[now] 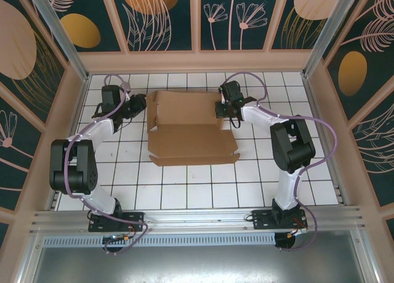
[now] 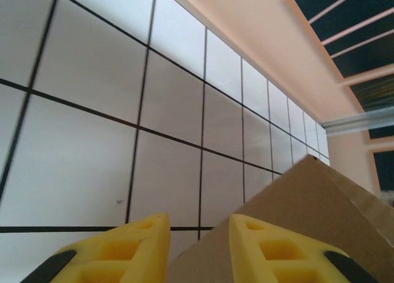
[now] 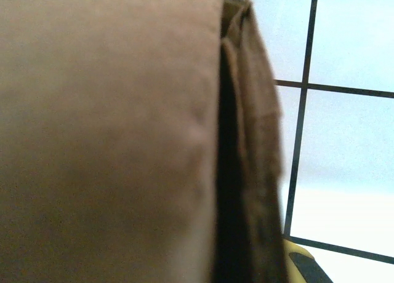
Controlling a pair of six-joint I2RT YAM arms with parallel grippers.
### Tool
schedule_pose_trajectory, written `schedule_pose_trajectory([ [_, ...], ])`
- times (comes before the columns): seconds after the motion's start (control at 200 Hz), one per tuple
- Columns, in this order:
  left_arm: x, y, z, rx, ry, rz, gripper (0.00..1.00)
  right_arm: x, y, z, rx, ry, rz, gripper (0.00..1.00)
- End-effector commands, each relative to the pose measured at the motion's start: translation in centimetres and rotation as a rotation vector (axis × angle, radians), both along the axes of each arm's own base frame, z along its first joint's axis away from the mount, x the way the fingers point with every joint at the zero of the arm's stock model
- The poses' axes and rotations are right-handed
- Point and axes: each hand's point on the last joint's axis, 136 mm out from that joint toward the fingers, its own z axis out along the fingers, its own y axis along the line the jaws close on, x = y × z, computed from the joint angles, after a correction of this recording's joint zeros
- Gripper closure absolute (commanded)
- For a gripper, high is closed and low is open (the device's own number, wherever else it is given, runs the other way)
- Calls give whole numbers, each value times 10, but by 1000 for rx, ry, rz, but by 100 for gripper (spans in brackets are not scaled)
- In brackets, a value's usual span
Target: Fold the paper box
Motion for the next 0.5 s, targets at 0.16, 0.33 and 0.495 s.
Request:
schedule_pose_trajectory([
  [0.16, -1, -48, 2, -11, -20, -149, 68, -32, 8, -44, -46, 139, 52, 100],
  [0.33, 0, -51, 9, 50, -29, -123, 67, -30, -1, -47, -67, 148, 23, 100],
  [0.495, -4, -50, 13, 83, -46, -131, 64, -23, -7, -46, -54, 137, -3, 100],
])
